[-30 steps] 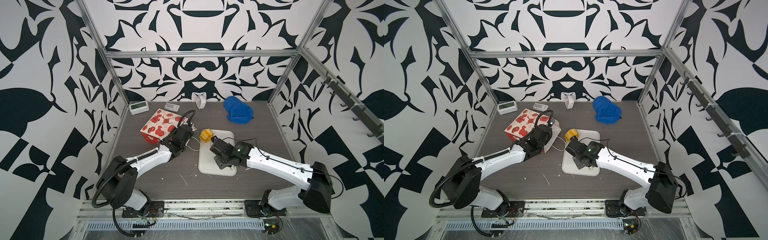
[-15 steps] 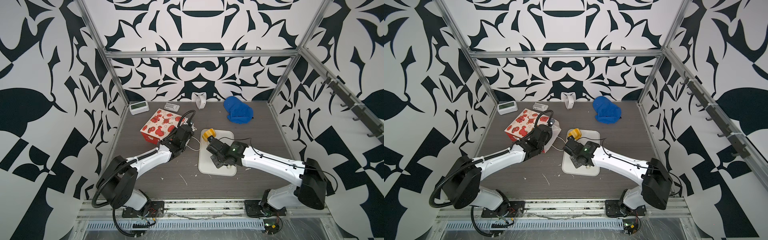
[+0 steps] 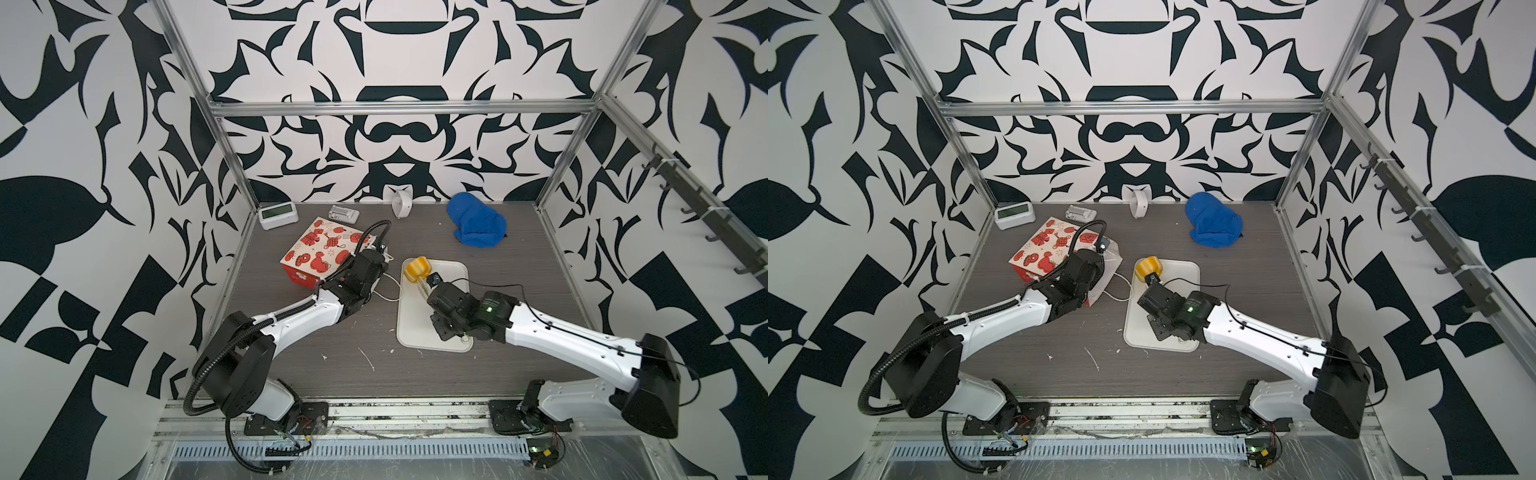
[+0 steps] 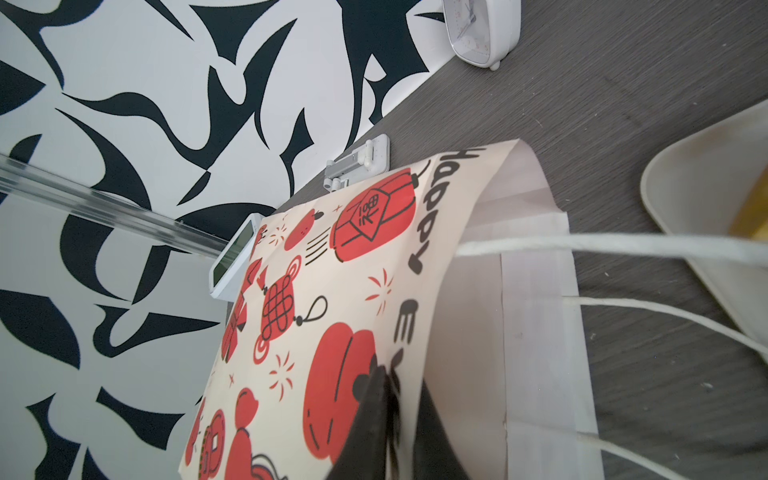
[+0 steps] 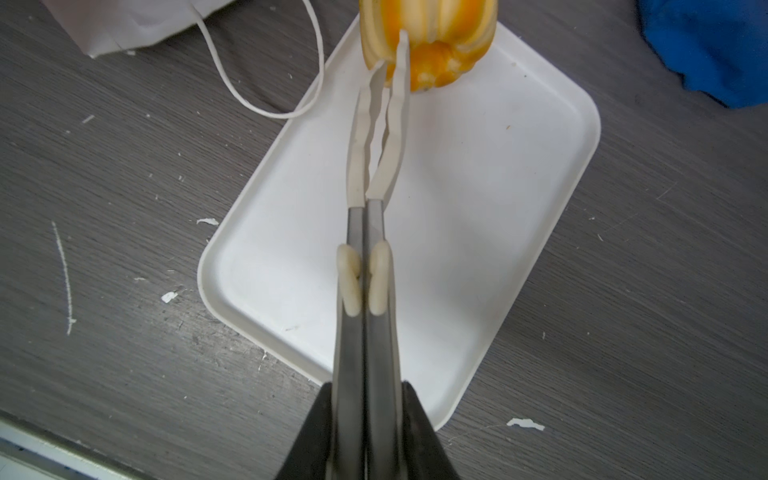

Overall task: Take the fake bread out of the paper bag
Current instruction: 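Lower the yellow bread onto the tray's far end with the tongs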

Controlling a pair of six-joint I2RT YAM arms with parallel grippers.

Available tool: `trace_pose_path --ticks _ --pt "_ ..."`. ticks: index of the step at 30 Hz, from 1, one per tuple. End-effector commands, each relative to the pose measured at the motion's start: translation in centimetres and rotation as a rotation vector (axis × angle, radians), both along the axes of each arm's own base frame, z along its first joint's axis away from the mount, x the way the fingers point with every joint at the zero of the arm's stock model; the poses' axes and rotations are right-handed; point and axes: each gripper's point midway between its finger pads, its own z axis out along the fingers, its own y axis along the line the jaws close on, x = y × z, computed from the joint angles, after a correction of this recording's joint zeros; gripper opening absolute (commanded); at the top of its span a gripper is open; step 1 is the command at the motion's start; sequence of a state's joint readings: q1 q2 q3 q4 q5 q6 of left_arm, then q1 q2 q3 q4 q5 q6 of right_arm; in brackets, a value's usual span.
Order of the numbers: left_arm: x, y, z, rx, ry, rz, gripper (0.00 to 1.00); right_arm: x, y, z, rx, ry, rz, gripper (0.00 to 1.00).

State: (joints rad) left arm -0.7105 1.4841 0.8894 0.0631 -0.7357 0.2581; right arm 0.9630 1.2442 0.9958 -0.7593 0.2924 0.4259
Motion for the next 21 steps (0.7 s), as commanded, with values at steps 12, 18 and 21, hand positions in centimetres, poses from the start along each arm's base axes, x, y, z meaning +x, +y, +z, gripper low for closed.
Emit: trace_pose_path --ticks 12,18,21 --pt "-0.2 0.4 0.9 -0.033 -0.025 0.007 0.12 3.5 -0.9 2.5 -0.148 -0.122 0.022 0.24" --pt "-0.3 0.8 1.1 -0.038 -0.033 0.012 0.12 5.3 -0.4 2.3 -0.110 -0.116 0.011 0.23" --pt "-0.3 0.9 1.1 -0.043 -0.034 0.013 0.12 6.2 -0.3 2.3 -0.078 -0.105 0.003 0.23"
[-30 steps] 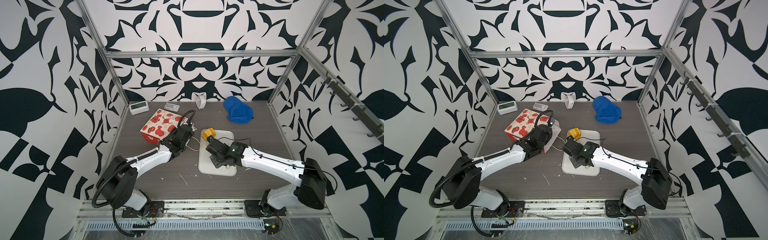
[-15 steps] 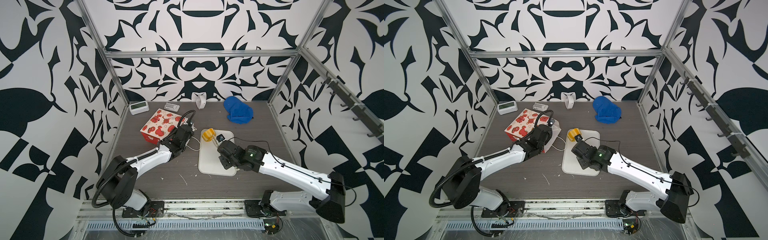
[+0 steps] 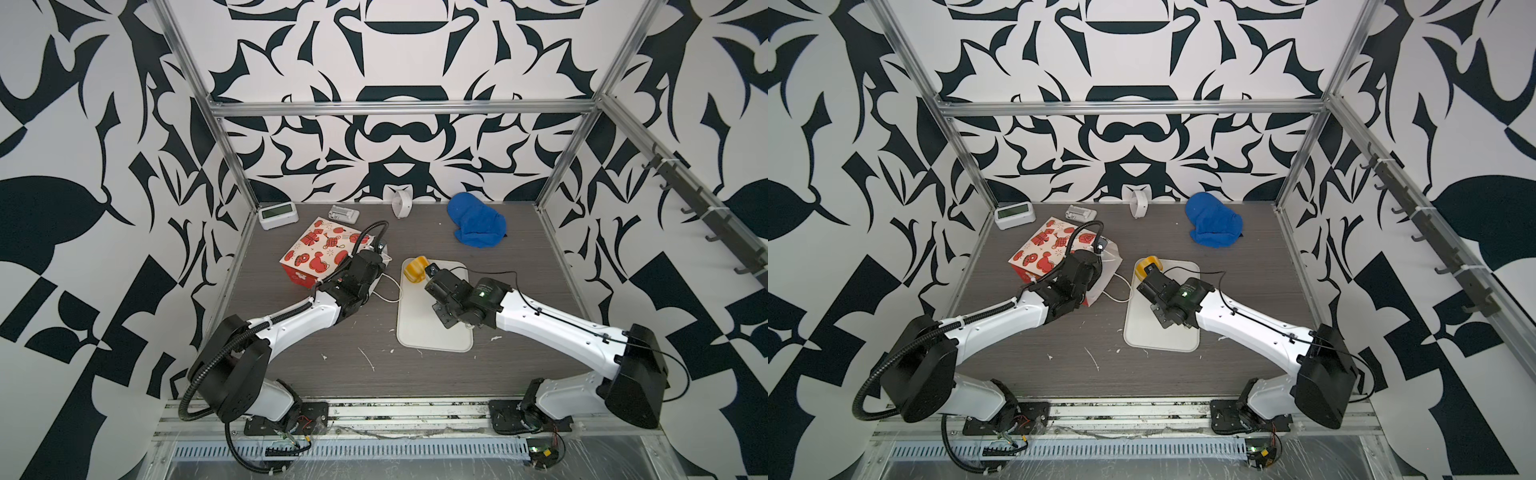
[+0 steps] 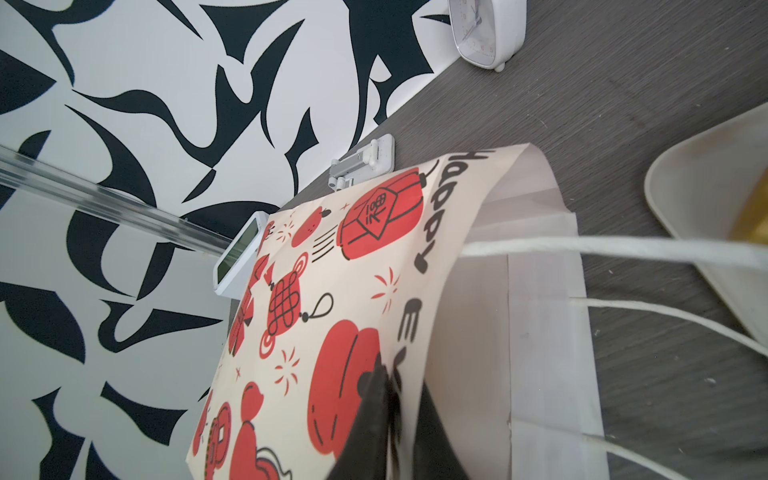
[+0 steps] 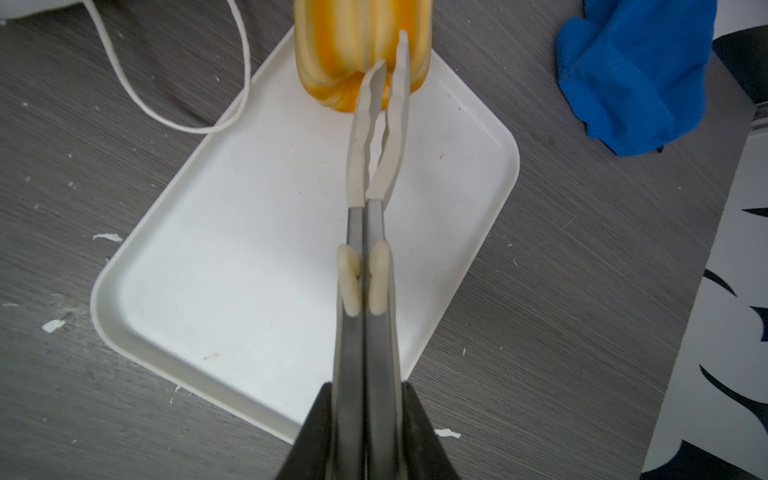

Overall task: Take the fake bread out of the paper bag
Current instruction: 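Lower the yellow bread onto the tray's far end with the tongs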

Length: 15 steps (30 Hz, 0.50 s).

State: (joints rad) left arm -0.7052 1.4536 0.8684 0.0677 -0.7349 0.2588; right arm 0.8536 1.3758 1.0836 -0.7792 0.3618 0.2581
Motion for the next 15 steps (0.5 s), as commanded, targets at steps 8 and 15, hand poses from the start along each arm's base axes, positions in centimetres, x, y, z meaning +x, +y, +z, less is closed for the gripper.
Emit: trace_pose_path --ticks 8,15 --pt "0.2 0.3 0.6 -0.038 -0.022 0.009 0.12 3.4 2.6 2.1 0.111 -0.044 0.032 0.23" --pt "0.1 0.3 0.5 -0.041 -0.018 0.010 0.12 4.1 4.2 1.5 0.138 -0.028 0.065 0.23"
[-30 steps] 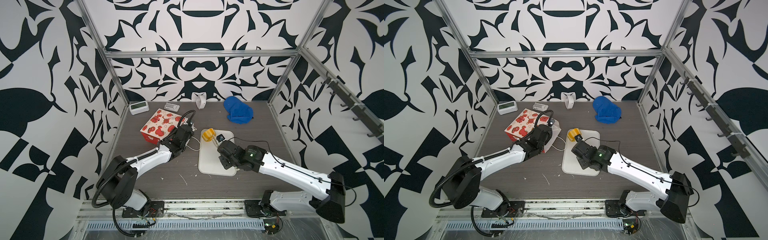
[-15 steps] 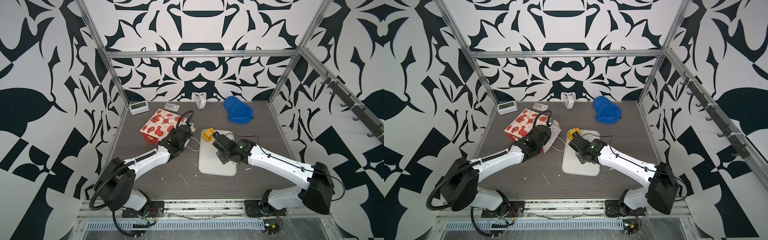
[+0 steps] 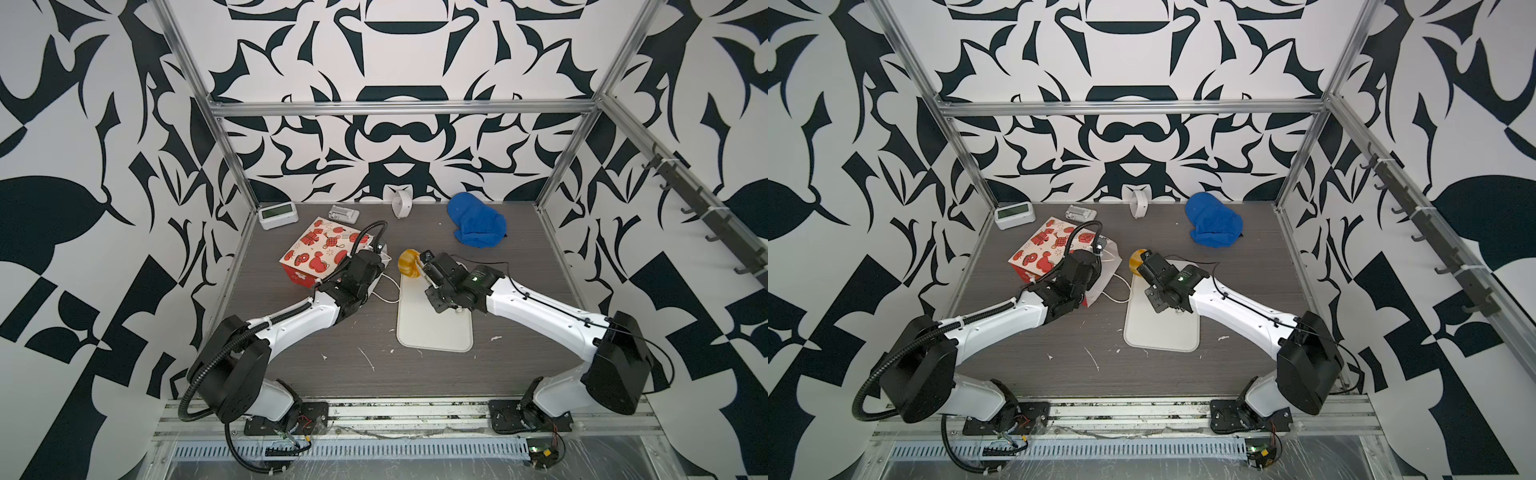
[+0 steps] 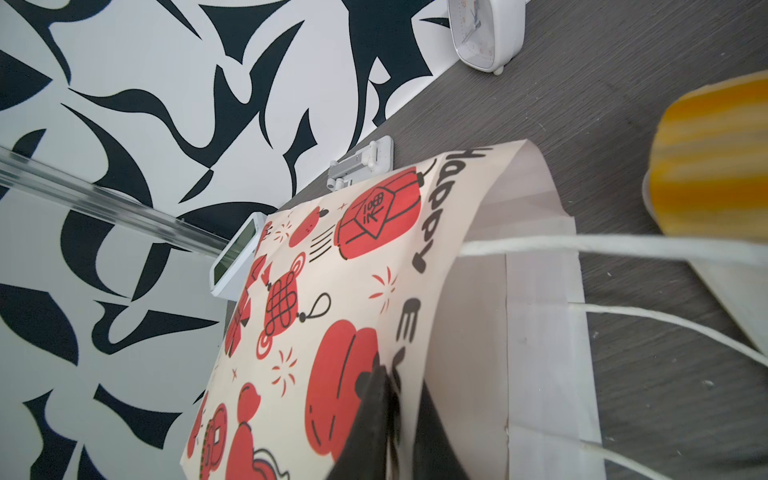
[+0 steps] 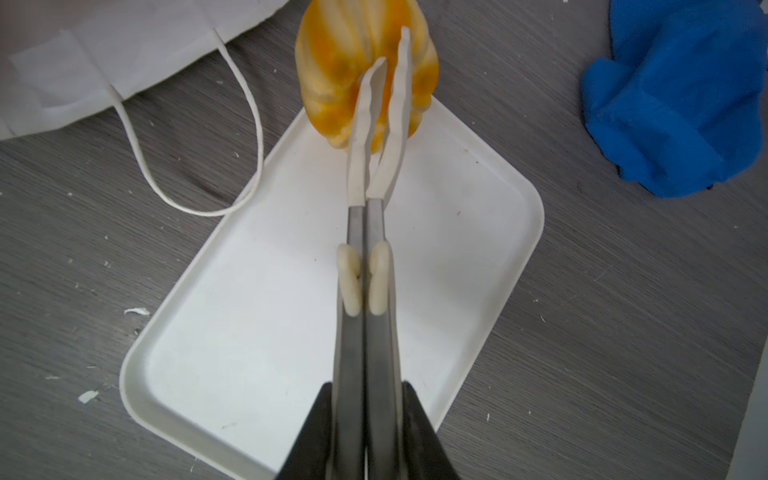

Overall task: Take the fake bread out of the paper bag
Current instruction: 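Lower the yellow bread onto the tray's far end with the tongs, then open the tongs to release the yellow bread on the tray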

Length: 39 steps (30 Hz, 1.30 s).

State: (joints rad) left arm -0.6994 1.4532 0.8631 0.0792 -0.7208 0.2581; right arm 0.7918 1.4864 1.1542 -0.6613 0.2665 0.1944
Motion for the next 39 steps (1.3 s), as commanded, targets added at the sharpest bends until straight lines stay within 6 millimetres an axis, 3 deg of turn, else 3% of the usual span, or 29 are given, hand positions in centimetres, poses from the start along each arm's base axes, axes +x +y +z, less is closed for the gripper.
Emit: trace_pose_path --ticks 1,12,27,34,39 --pt "0.0 0.4 0.5 -0.031 -0.018 0.016 0.12 0.8 1.5 1.6 0.054 -0.028 0.033 0.23" --pt "0.0 0.4 0.2 -0.033 -0.014 0.020 0.12 1.2 1.5 1.4 0.070 -0.015 0.035 0.22" --pt "0.1 0.5 0.0 -0.034 -0.016 0.024 0.12 0.6 2.3 4.5 0.154 -0.037 0.070 0.23" --pt "0.1 0.6 0.2 -0.036 -0.021 0.025 0.12 0.3 1.6 4.5 0.063 -0.014 0.117 0.29" --pt "0.1 0.6 0.1 -0.037 -0.021 0.026 0.12 1.3 1.1 5.6 -0.017 -0.043 0.136 0.35"
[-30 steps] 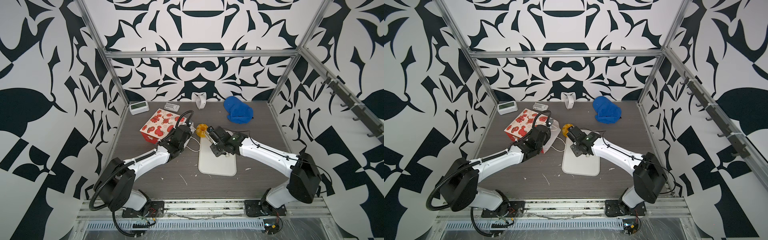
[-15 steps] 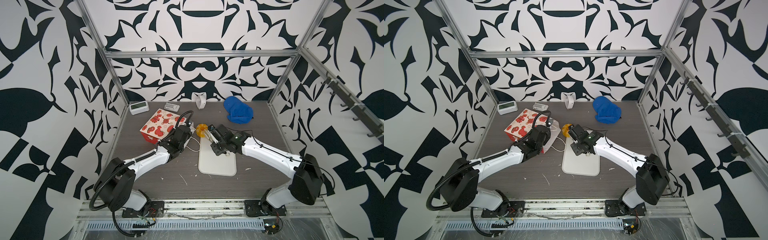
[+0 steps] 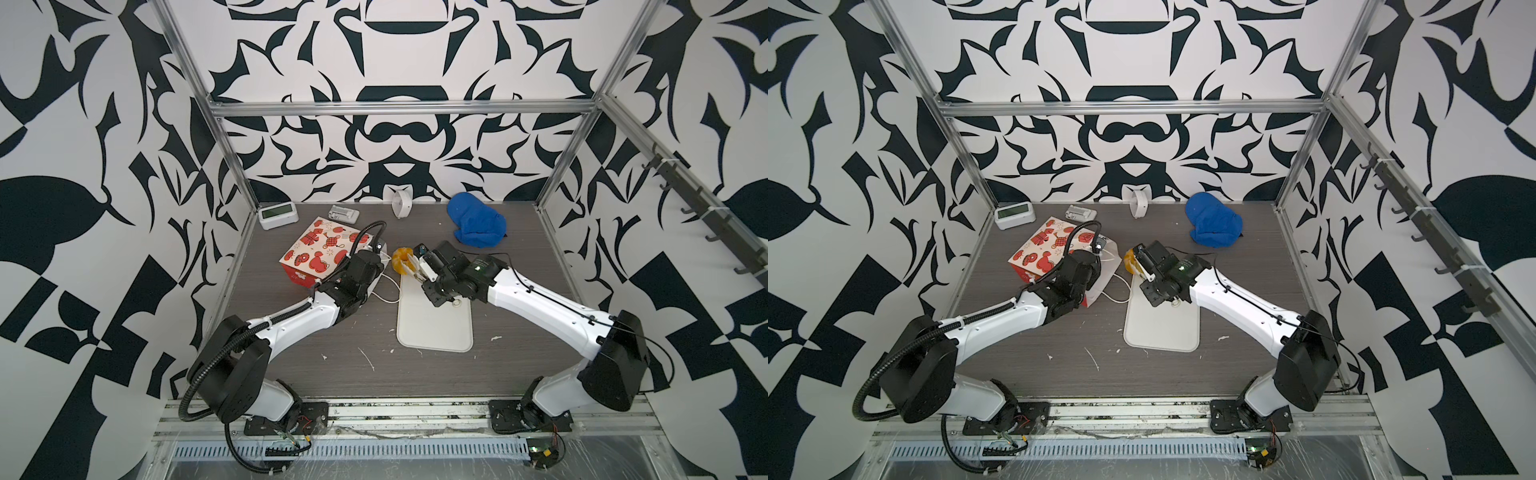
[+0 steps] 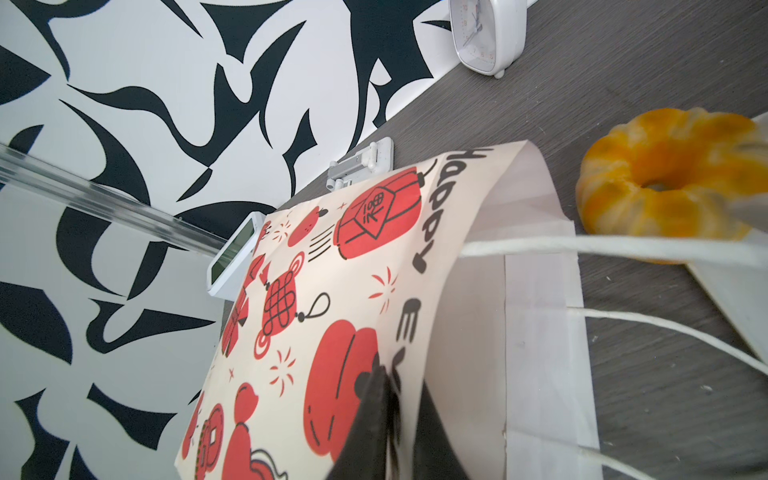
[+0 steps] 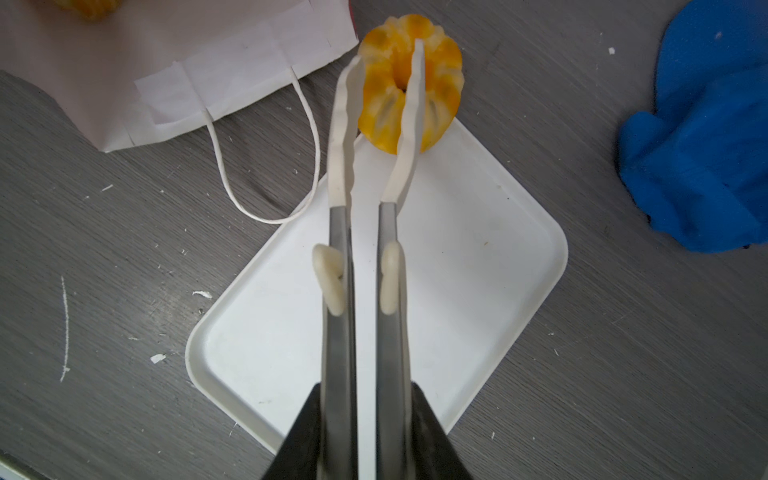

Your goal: Take the fake bread out of the paper bag

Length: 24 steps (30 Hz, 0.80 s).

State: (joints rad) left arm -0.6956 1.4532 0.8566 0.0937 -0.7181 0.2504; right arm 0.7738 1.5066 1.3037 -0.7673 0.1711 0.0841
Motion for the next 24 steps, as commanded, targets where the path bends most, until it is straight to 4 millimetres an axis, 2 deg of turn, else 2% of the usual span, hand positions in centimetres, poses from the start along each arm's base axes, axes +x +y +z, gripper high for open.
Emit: trace_pose_path --ticks 1,4,11,15,24 --pt "-0.1 0.6 0.2 -0.025 -0.017 0.021 0.12 1.3 -0.4 2.6 -0.046 -0.075 0.017 0.37" --pt "-0.1 0.6 0.3 -0.031 -0.020 0.021 0.12 1.7 -0.2 3.0 -0.070 -0.076 0.034 0.39" --pt "-0.1 0.7 0.1 -0.034 -0.021 0.022 0.12 2.7 -0.3 1.8 -0.143 -0.046 0.020 0.40" --pt "-0.1 0.7 0.2 -0.040 -0.026 0.023 0.12 3.0 -0.7 1.0 -0.102 -0.026 -0.022 0.40" --pt "0.1 0.5 0.1 -0.046 -0.021 0.014 0.12 3.2 -1.4 0.0 -0.040 -0.007 -0.075 0.54"
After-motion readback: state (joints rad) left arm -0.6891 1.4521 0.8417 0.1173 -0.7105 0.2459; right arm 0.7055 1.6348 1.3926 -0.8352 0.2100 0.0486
